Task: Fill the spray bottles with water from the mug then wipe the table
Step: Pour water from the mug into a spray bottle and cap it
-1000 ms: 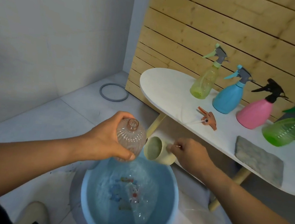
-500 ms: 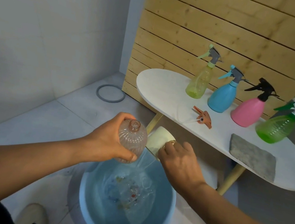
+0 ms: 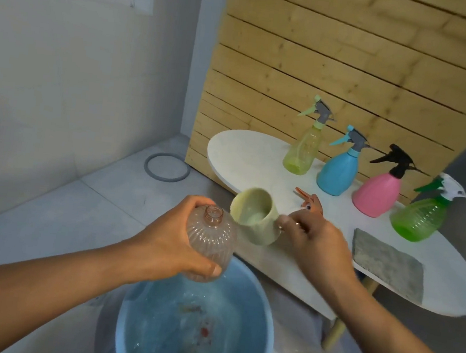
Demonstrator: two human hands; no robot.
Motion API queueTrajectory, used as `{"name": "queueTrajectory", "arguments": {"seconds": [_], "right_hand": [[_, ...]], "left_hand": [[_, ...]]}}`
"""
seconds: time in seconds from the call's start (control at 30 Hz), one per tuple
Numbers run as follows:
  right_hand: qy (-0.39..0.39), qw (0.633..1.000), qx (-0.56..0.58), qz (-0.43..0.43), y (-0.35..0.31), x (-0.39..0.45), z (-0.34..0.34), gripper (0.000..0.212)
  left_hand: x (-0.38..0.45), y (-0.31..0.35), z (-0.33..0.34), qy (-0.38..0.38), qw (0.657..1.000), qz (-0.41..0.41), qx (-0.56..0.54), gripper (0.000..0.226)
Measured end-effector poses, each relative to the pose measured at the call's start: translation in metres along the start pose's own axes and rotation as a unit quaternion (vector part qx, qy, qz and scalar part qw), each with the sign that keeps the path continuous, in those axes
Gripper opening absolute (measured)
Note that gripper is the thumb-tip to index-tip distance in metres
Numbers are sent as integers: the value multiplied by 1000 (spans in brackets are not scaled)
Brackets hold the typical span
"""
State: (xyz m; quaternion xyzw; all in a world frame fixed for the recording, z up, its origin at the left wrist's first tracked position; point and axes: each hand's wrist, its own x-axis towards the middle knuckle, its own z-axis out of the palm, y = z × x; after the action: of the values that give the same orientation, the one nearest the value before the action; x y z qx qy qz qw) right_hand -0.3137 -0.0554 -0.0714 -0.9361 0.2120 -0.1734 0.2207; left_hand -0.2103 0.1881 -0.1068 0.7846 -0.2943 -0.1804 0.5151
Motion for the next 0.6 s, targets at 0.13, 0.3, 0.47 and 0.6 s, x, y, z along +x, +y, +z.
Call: {"name": "queueTrajectory", "arguments": {"seconds": [0.13, 0.3, 0.47, 0.6], "right_hand": [[-2, 976, 218, 28, -18, 42, -35, 26], [-30, 971, 236, 14, -39, 96, -46, 28], [-94, 974, 208, 13, -47, 150, -28, 26], [-139, 974, 172, 48, -38, 175, -4, 22]], "left_hand": [[5, 12, 2, -4, 1000, 13, -9, 101], [21, 17, 4, 20, 999, 9, -26, 90], [41, 18, -3, 49, 997, 13, -61, 87], [51, 16, -7, 61, 995, 12, -83, 88]]}}
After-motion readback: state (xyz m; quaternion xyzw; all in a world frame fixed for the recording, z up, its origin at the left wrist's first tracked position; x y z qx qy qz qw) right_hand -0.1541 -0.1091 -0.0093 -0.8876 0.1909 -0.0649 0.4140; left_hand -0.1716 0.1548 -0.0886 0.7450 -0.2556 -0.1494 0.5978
